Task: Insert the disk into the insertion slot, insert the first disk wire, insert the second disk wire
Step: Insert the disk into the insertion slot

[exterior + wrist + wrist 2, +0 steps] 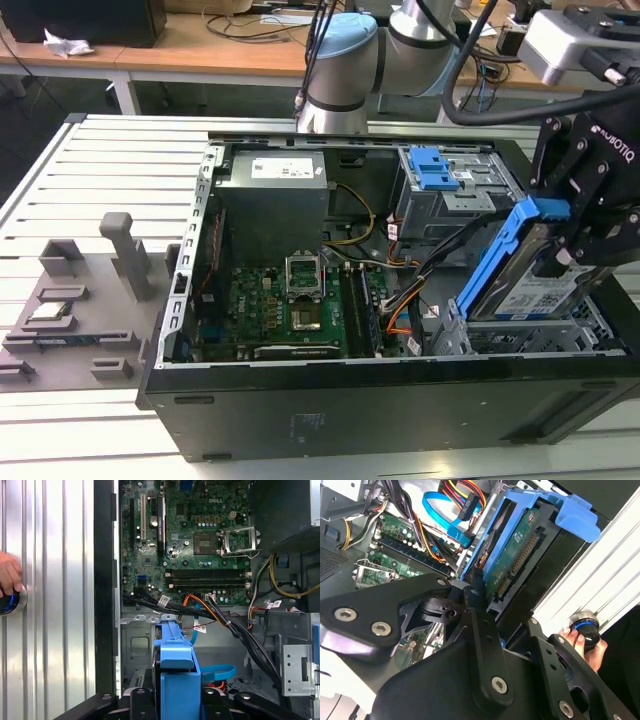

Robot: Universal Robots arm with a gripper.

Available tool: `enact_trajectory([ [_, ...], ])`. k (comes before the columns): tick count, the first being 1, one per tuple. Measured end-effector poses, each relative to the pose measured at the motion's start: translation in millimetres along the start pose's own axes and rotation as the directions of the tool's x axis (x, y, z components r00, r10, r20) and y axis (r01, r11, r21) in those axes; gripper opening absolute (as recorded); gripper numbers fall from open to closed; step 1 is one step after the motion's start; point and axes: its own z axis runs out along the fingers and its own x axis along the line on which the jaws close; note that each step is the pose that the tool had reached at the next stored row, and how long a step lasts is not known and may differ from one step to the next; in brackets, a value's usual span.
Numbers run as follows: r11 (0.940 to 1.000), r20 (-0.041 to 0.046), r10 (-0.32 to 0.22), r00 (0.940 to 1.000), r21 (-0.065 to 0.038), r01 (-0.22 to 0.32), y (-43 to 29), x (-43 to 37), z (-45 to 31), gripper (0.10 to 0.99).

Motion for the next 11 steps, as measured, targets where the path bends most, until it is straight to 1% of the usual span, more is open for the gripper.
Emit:
enact_trajectory([
  [8, 1.0000, 0.0000, 0.000, 1.0000, 0.000, 0.000, -0.2, 0.0, 5.4, 0.361],
  [11, 1.0000, -0.0001, 0.000, 1.0000, 0.000, 0.000, -0.4, 0.0, 8.7, 0.361],
])
